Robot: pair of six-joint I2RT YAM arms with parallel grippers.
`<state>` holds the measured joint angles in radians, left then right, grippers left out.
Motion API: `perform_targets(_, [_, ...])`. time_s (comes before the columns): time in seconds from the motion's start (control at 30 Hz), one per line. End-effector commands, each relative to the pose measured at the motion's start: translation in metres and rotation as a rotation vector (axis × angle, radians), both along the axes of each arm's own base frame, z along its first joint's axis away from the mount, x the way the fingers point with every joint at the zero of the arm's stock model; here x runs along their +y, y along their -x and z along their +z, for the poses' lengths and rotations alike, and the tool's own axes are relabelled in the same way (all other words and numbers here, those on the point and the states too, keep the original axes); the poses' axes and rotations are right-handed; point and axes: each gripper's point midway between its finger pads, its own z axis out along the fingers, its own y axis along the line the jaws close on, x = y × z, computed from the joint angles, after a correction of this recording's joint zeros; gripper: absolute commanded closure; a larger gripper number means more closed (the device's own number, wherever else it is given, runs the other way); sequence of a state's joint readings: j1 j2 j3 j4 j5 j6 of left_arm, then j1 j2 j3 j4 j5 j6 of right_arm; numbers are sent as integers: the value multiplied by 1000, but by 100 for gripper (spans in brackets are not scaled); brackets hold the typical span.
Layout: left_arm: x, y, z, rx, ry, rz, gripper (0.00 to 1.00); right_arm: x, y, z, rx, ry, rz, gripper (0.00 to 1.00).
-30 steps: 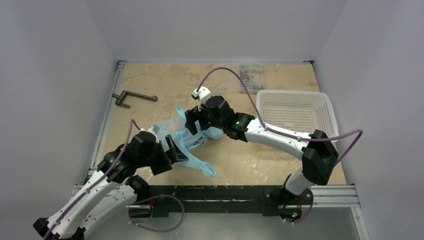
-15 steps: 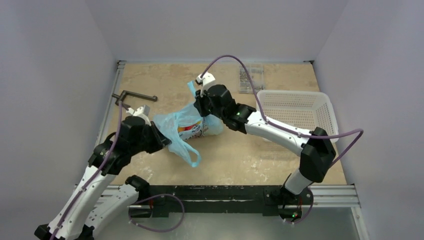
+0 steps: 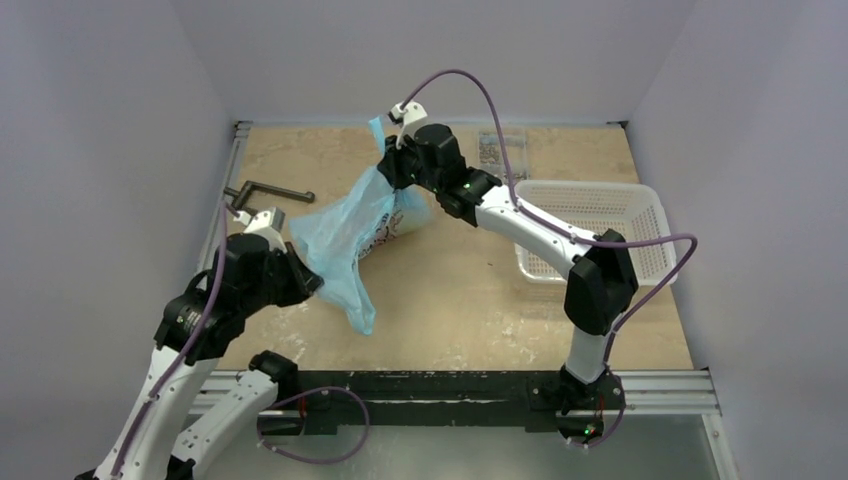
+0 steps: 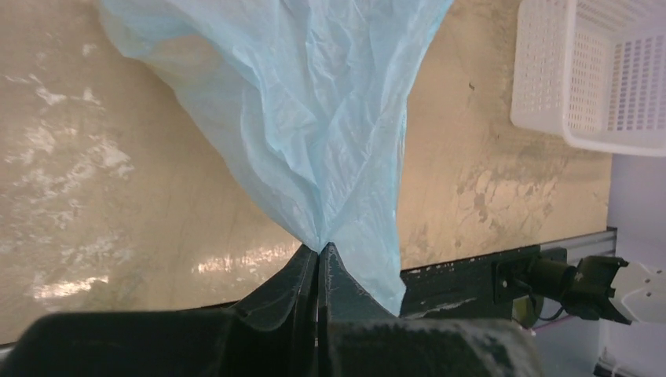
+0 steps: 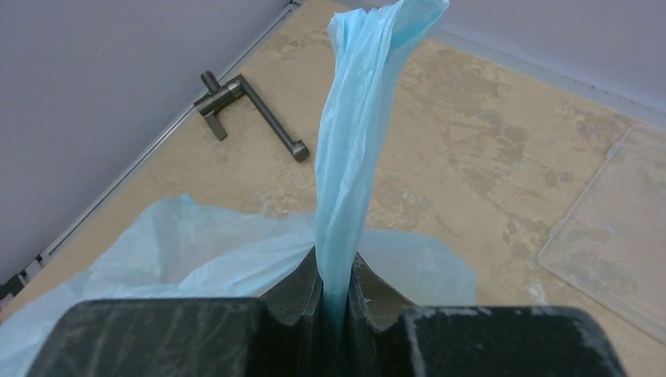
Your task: Take the fake fruits out of the plastic bag
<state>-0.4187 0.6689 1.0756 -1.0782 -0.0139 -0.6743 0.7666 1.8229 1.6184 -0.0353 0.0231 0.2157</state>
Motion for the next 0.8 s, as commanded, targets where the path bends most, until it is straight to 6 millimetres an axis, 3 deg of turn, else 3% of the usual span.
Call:
perform_targets(0.0, [-28, 13, -37, 106, 125, -92, 100, -2, 11, 17, 44, -61, -10, 83])
perform_targets(0.1, [-41, 18, -51, 142, 197, -125, 100, -16, 25, -9, 134, -11, -29, 67])
perform_targets(0.27, [-47, 26, -59, 159, 235, -154, 100, -48, 63, -28, 208, 42, -23, 37])
perform_targets(0.47, [-48, 30, -57, 148, 240, -175, 100, -84, 110, -43, 329, -95, -93, 2])
perform_targets(0.57, [-49, 31, -59, 149, 240, -187, 100, -89, 129, -50, 367, -224, -88, 1])
perform_targets(0.6, [-49, 31, -60, 151, 238, -190, 100, -83, 133, -44, 348, -306, -46, 1])
perform_targets(0.63, [-49, 32, -62, 154, 236, -195, 100, -80, 140, -59, 384, -334, -29, 1])
perform_targets(0.77, [-50, 34, -66, 171, 232, -210, 100, -55, 154, -68, 457, -459, 88, 6])
